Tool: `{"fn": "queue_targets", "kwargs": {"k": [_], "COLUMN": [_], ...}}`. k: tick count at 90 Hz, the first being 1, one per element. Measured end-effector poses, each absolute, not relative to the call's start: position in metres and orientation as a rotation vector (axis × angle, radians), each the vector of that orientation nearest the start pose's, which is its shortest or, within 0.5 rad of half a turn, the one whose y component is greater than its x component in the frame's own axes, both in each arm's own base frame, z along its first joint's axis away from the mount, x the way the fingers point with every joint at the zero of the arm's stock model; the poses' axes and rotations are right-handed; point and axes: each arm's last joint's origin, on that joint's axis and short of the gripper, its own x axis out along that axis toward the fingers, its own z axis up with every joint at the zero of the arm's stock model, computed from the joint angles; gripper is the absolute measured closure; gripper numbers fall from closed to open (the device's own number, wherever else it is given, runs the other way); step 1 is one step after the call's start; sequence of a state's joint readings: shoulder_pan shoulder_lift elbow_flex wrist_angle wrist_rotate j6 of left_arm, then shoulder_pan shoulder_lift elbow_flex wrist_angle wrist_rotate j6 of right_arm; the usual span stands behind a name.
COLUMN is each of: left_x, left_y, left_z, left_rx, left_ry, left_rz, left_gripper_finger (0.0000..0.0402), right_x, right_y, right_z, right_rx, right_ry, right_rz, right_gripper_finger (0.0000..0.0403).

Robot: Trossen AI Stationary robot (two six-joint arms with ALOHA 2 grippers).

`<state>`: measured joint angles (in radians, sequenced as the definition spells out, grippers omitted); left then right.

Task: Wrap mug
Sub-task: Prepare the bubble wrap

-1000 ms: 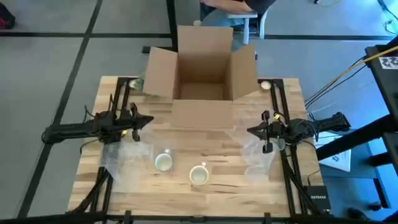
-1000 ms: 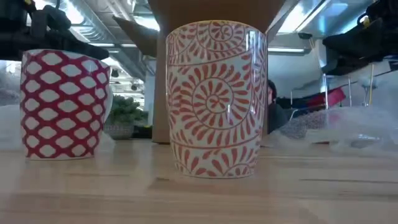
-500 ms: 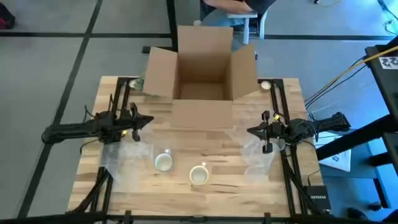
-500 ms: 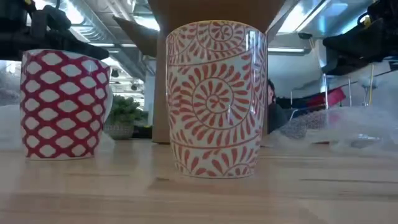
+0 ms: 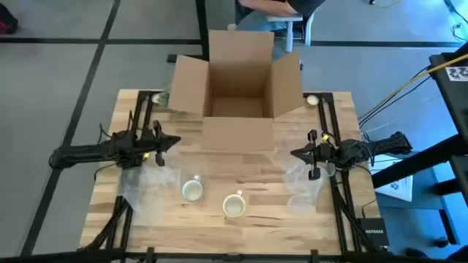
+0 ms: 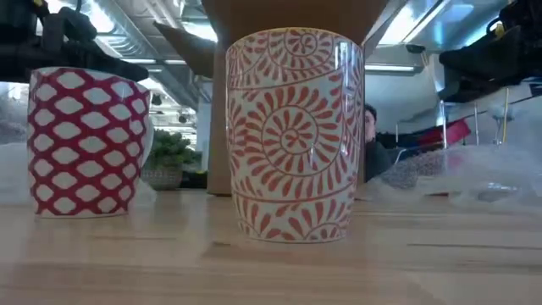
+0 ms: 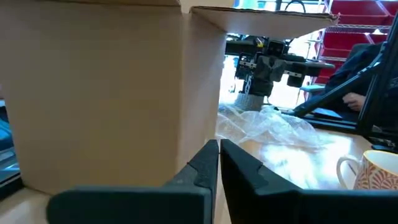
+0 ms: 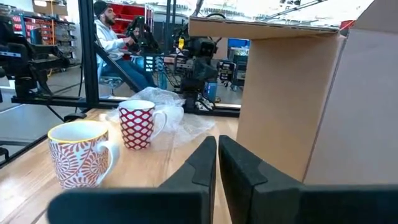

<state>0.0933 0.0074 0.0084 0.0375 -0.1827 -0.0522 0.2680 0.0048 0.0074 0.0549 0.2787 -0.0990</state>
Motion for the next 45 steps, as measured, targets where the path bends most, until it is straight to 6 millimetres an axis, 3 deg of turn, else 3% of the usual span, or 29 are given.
{"fn": "queue_targets", "kwargs": {"k": [45], "left_x": [0.0962], "left_y": [0.0143], "left_z": [0.1695], "left_rx": [-0.054], "left_ry": [-0.046], "left_rz": [0.275], "left_gripper_finger": [0.0402], "right_x": [0.0949], "right_y": [0.0178], "right_z": [0.1708], "right_rx": [-0.098], "right_ry": [-0.054], "right_rz": [-0.015], "right_gripper_finger": [0.0398]}}
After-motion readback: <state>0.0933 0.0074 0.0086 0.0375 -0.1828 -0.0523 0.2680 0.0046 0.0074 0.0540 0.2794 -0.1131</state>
